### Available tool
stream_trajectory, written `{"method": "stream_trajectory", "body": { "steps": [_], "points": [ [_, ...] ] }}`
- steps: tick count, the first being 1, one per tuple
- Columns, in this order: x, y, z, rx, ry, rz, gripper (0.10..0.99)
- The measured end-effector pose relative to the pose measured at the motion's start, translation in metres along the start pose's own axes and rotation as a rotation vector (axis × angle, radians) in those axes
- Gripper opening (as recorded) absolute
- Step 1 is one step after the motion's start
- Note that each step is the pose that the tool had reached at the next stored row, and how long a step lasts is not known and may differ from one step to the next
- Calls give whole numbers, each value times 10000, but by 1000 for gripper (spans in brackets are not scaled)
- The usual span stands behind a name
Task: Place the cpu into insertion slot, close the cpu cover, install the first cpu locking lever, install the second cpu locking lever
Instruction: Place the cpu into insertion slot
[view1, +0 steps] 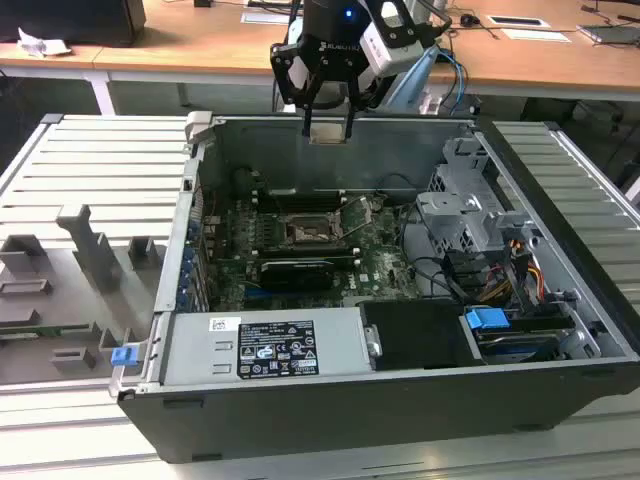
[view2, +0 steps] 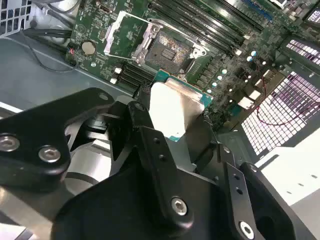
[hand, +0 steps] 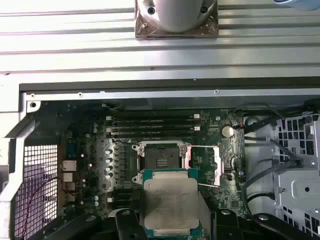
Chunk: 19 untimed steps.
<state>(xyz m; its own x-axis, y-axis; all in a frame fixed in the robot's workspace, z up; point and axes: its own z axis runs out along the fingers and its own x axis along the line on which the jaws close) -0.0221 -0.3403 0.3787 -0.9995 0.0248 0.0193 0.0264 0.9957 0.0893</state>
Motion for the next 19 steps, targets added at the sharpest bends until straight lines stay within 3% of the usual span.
{"method": "stream_trajectory", "body": {
  "steps": [3,8,19],
  "points": [
    [-1,-1,13,-7,-33,366,525],
    [-1,-4,41,18,-31,391,525],
    [-1,-5,50,10,-88,1039,525]
  ]
}}
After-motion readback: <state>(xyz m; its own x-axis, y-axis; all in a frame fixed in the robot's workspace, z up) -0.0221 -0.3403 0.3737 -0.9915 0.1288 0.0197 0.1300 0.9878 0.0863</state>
